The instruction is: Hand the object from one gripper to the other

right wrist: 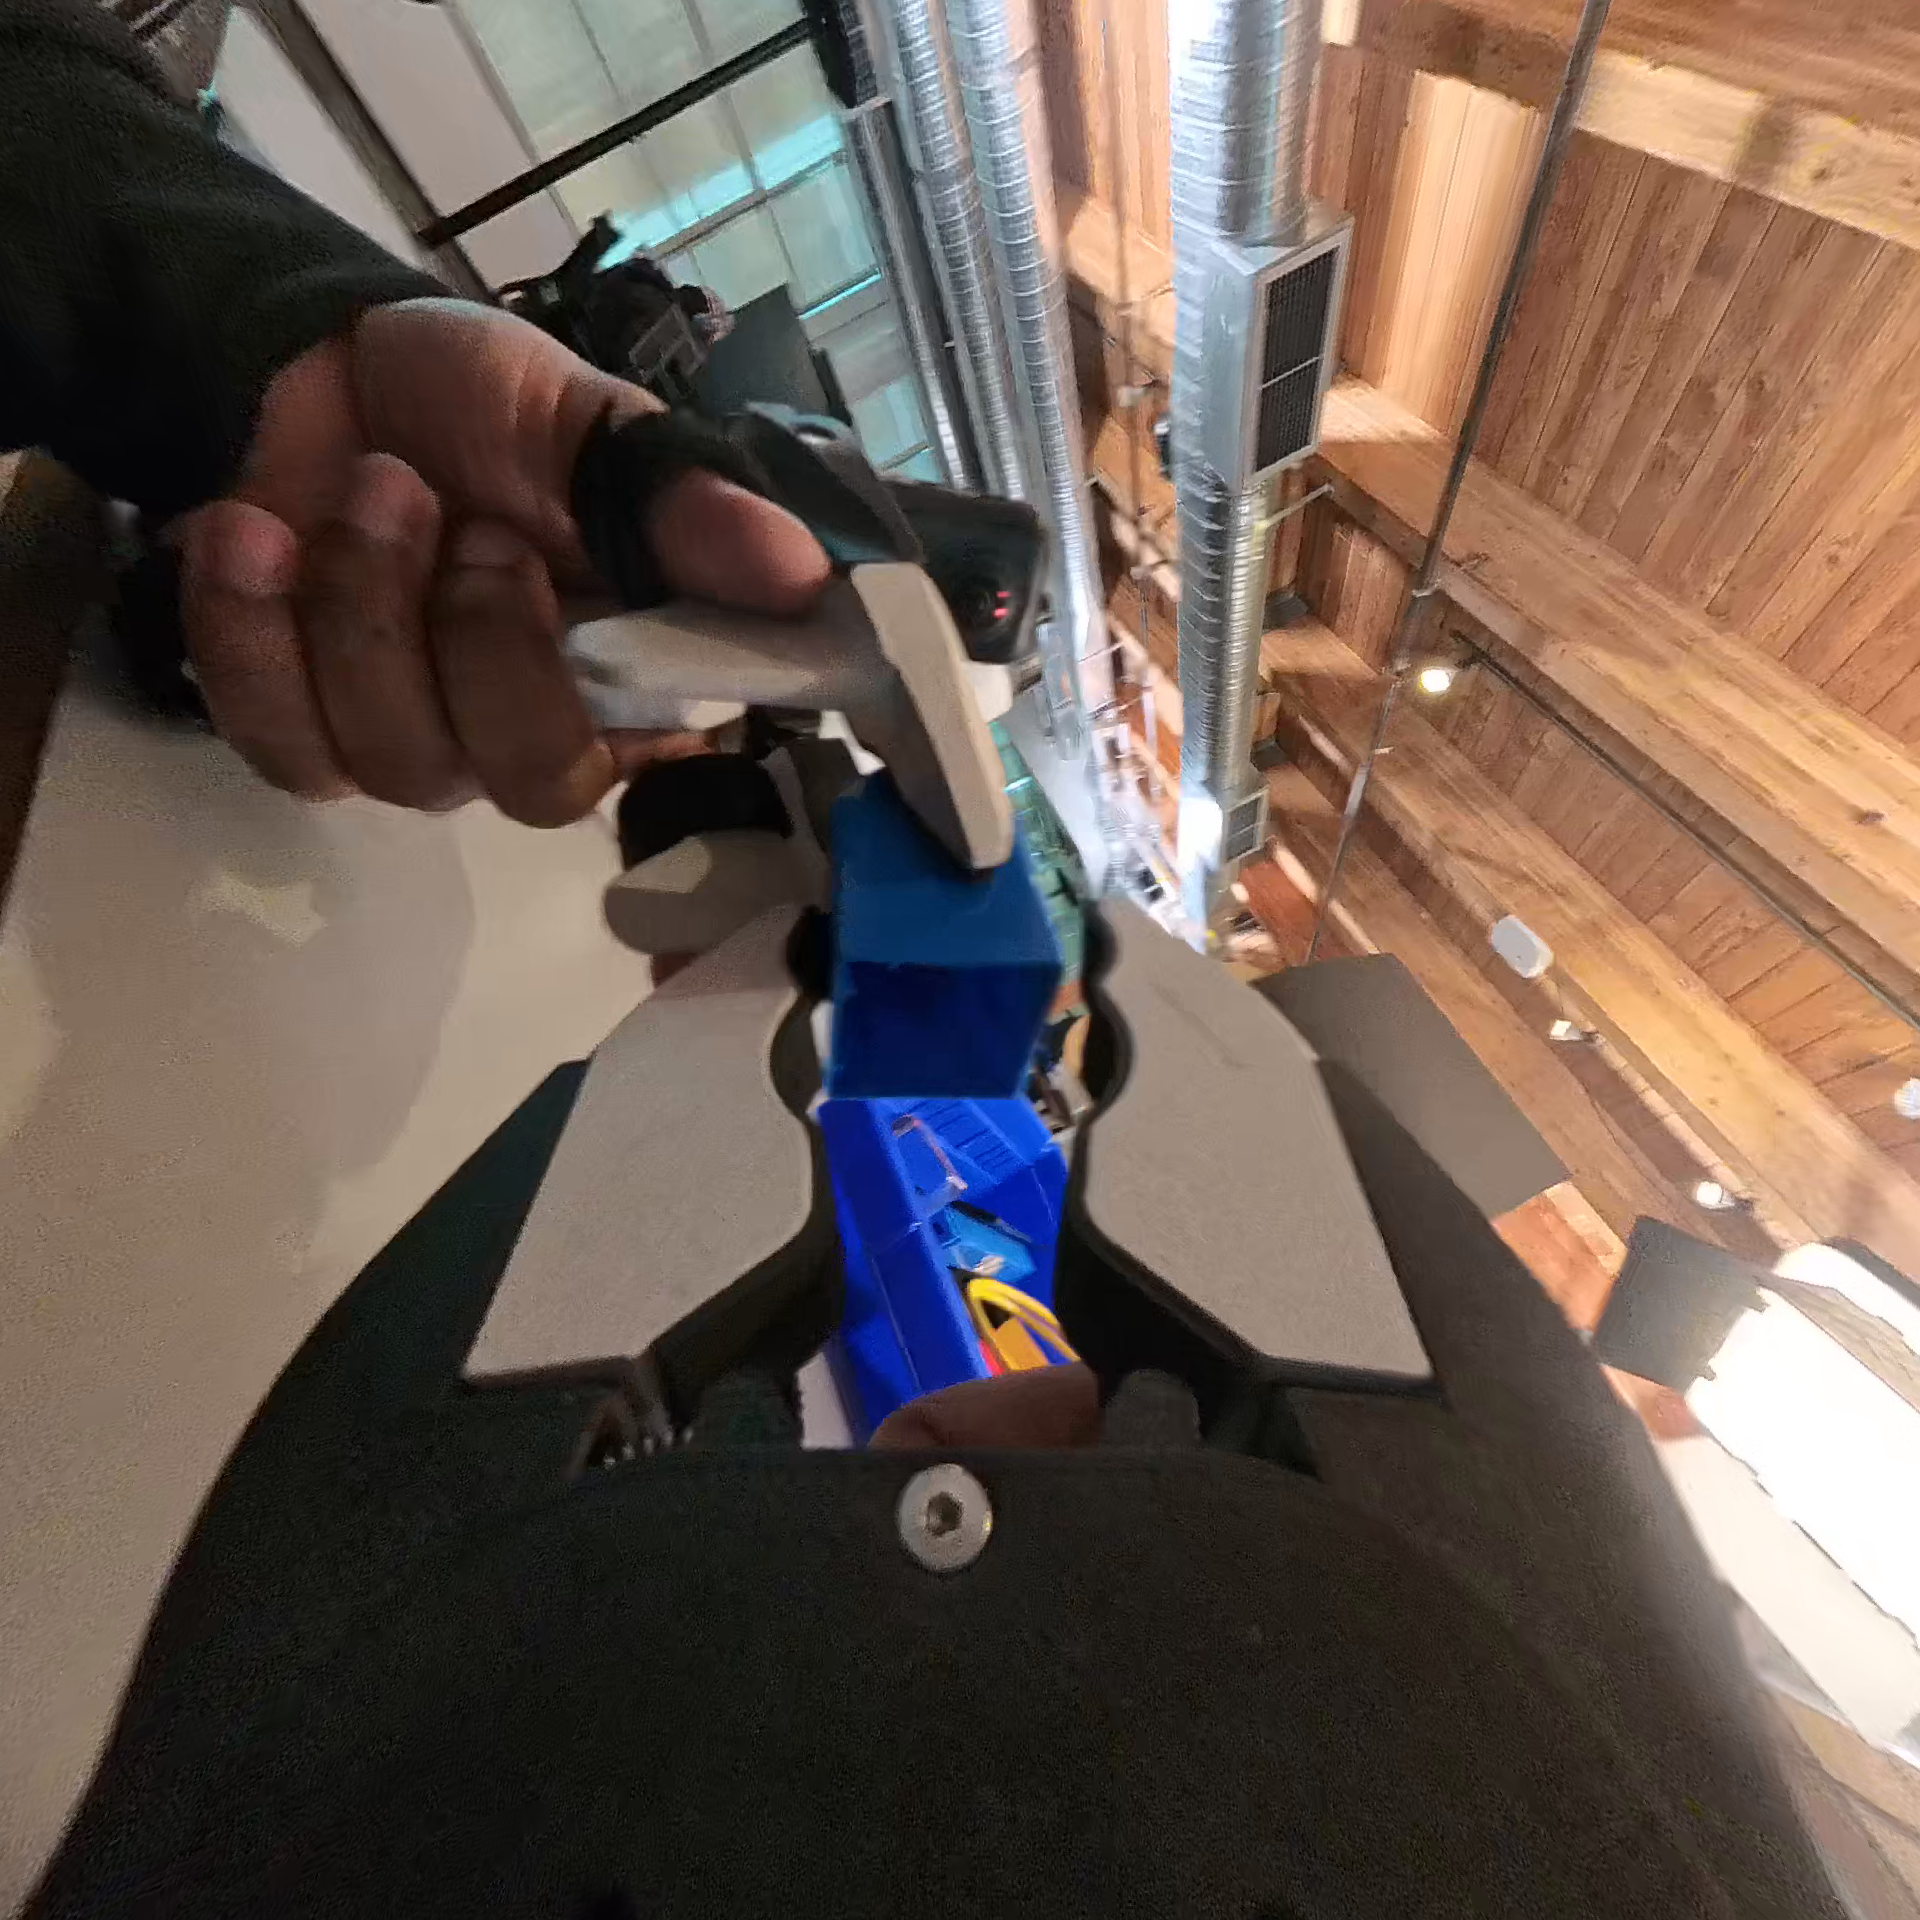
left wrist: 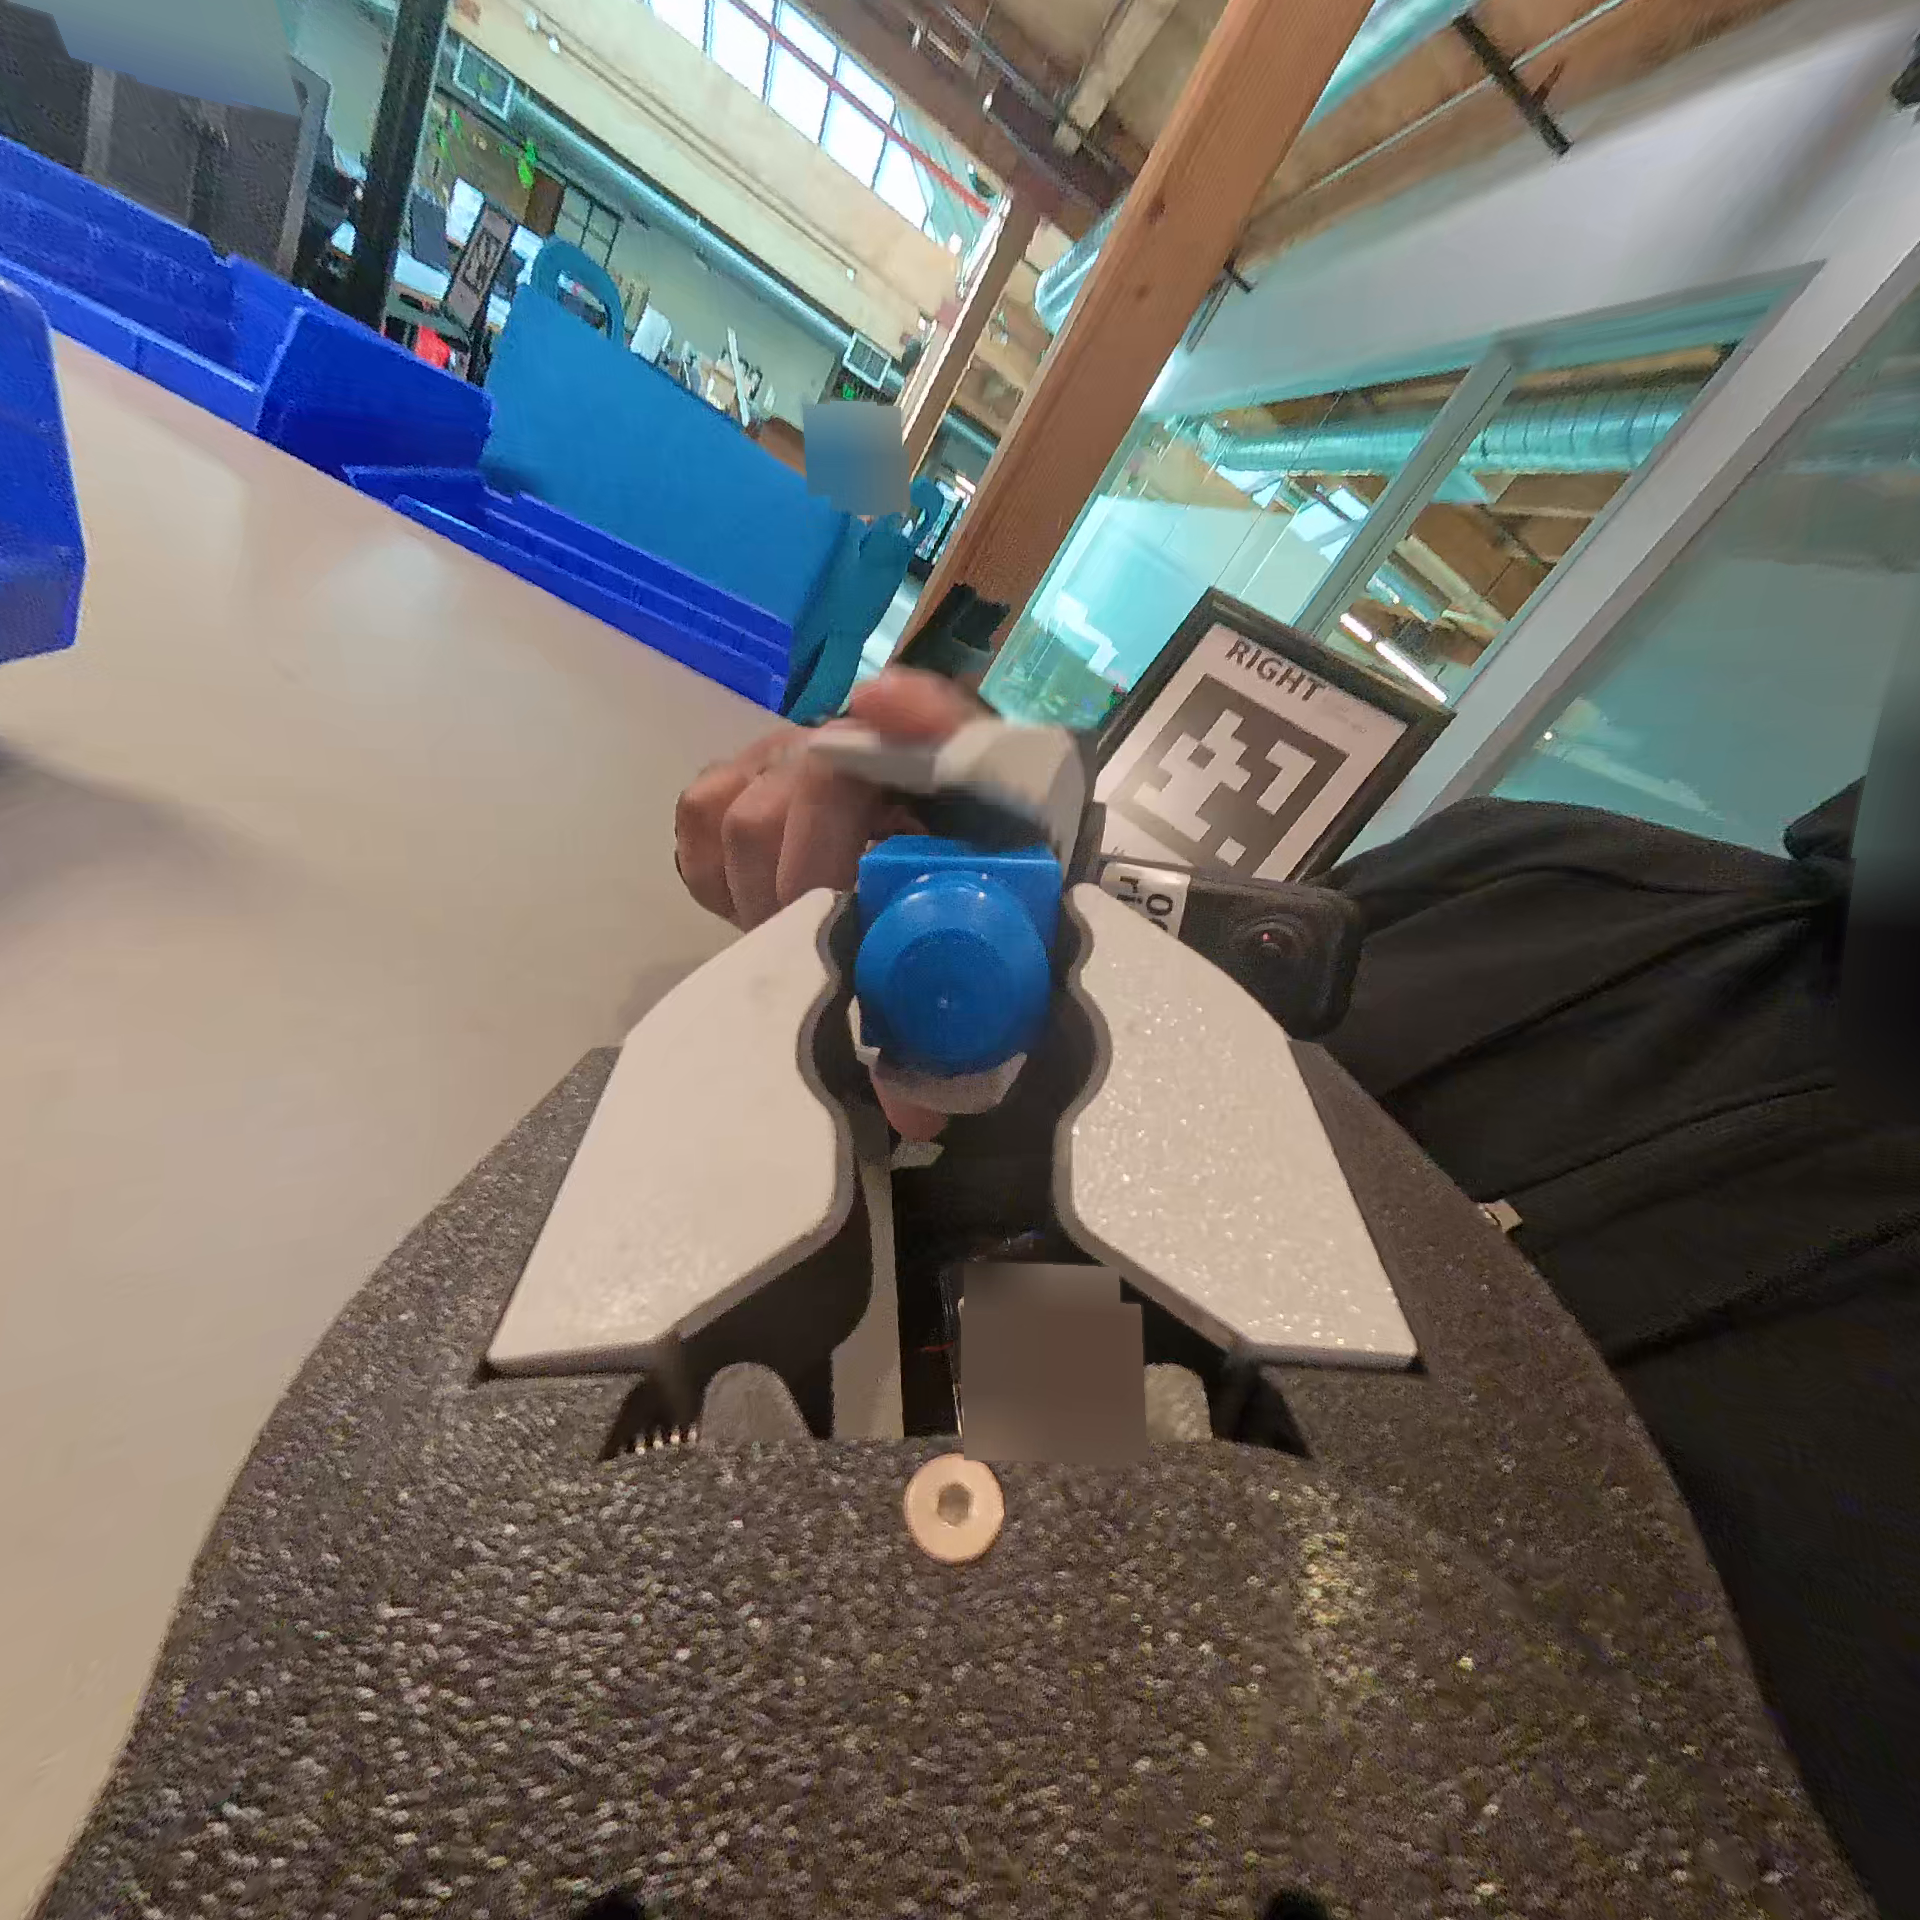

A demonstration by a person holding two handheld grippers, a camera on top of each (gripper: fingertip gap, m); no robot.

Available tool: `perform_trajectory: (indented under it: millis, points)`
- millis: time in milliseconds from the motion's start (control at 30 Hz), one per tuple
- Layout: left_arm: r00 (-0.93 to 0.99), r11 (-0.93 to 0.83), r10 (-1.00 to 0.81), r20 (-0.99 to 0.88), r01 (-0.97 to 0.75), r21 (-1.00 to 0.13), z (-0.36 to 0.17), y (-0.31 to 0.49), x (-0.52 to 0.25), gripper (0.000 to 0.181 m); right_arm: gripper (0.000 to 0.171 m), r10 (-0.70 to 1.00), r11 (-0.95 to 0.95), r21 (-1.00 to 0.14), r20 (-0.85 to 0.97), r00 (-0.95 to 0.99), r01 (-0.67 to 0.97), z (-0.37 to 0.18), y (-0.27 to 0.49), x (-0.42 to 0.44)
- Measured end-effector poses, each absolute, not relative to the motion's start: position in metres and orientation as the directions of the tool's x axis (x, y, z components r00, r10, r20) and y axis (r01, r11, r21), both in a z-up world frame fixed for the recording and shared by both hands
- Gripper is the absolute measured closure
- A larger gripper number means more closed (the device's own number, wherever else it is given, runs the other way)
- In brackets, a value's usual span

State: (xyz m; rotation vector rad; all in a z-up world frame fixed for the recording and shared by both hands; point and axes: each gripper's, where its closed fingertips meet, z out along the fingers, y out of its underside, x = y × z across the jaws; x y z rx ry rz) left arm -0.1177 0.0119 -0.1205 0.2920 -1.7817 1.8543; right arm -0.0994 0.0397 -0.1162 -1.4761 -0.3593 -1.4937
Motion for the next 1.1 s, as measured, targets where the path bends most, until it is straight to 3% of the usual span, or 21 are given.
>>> perform_trajectory:
  millis: [100, 167, 267, 367, 500, 700, 833, 933, 1100]
  points:
    - [-0.882, -0.024, 0.143, 0.45, -0.458, -0.889, -0.122, 0.01, -0.105, 0.144, 0.132, -0.451, -0.496, -0.512, 0.842, 0.295, 0.702, -0.118, 0.034, -0.086]
    - [-0.948, -0.048, 0.005, 0.319, -0.319, -0.947, -0.124, 0.012, -0.09, 0.129, 0.133, -0.511, -0.456, -0.63, 0.764, 0.395, 0.628, -0.115, 0.026, -0.077]
    - [-0.984, -0.077, -0.171, -0.044, 0.058, -0.995, -0.111, 0.025, -0.08, 0.121, 0.133, -0.542, -0.296, -0.837, 0.544, 0.64, 0.46, -0.115, 0.021, -0.074]
    - [-0.892, -0.014, -0.245, -0.381, 0.396, -0.918, -0.105, 0.034, -0.089, 0.121, 0.133, -0.442, -0.124, -0.968, 0.252, 0.861, 0.22, -0.119, 0.024, -0.082]
    - [-0.72, 0.103, -0.24, -0.652, 0.649, -0.754, -0.113, 0.033, -0.101, 0.121, 0.133, -0.182, 0.002, -0.99, -0.142, 0.973, -0.144, -0.124, 0.03, -0.102]
    - [-0.583, 0.153, -0.147, -0.799, 0.785, -0.601, -0.133, 0.017, -0.117, 0.127, 0.133, 0.011, -0.095, -0.913, -0.4, 0.917, -0.397, -0.142, 0.038, -0.123]
    - [-0.541, 0.18, -0.111, -0.834, 0.814, -0.552, -0.142, 0.009, -0.122, 0.144, 0.133, 0.046, -0.123, -0.891, -0.445, 0.894, -0.437, -0.145, 0.041, -0.129]
    - [-0.548, 0.242, -0.15, -0.823, 0.787, -0.568, -0.144, 0.007, -0.107, 0.145, 0.132, -0.03, -0.079, -0.913, -0.398, 0.917, -0.399, -0.142, 0.038, -0.116]
    - [-0.757, 0.223, -0.212, -0.619, 0.579, -0.784, -0.138, 0.009, -0.093, 0.145, 0.12, -0.303, -0.026, -1.0, -0.007, 0.953, -0.016, -0.123, 0.028, -0.091]
